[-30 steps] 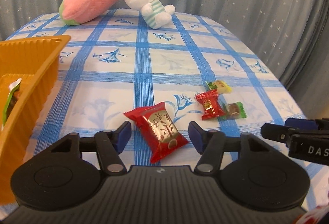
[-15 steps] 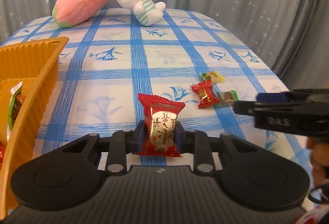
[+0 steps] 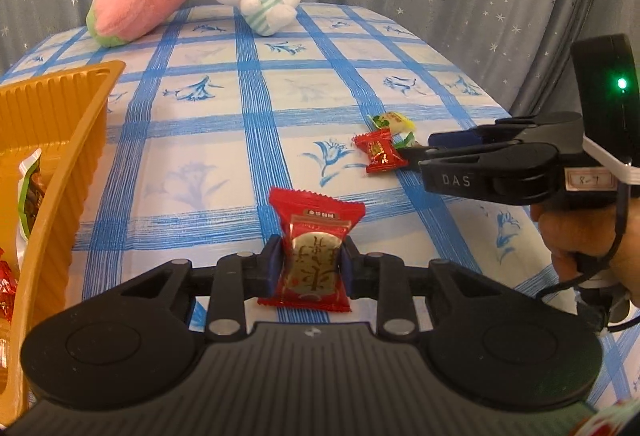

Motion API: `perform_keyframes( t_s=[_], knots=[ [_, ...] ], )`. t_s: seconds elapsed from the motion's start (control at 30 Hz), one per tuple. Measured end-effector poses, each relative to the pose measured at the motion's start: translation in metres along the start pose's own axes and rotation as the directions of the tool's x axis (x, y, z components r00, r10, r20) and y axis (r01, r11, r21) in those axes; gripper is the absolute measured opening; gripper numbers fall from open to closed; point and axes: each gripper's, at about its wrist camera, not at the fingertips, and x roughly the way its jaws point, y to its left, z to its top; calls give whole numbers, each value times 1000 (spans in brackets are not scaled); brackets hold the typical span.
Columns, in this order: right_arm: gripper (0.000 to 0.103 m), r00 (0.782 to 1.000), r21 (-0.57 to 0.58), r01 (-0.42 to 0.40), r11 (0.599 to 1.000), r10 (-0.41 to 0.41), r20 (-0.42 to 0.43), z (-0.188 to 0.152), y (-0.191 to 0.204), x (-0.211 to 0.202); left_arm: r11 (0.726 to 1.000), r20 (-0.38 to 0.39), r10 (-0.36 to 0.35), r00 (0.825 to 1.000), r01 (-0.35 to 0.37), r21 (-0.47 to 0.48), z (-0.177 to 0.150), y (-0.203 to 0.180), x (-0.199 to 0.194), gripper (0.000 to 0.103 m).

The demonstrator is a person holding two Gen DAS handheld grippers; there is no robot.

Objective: Organize snacks
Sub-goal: 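Grasp the red gold-printed candy with the left tool while the right tool grasps a green-wrapped candy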

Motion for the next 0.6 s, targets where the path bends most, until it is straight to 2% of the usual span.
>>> perform_keyframes(
  t_s=[0.1,0.2,0.37,0.43,0.5,0.6],
  knots=[
    [23,1000,0,-18,1000,18,-5,0,2,-2,1000,10,9,1000,-9,15,-2,-1,1,37],
    [21,1000,15,-5,1000,5,-24,1,6,-4,998,33,34,999,-36,53,-4,-6,0,45],
    [21,999,79,8,997,-5,-39,0,3,-13,993,37,48,998,-52,103,-5,-11,5,45],
    [21,999,106,9,994,-5,-42,-1,1,-17,991,36,55,998,-59,119,-5,-12,8,41],
    [21,999,123,13,992,-7,-44,-2,0,-20,989,29,60,998,-63,131,-6,-12,8,29],
    [21,998,150,16,989,-7,-55,-6,0,-25,989,31,59,998,-63,132,-7,-12,1,26]
  ],
)
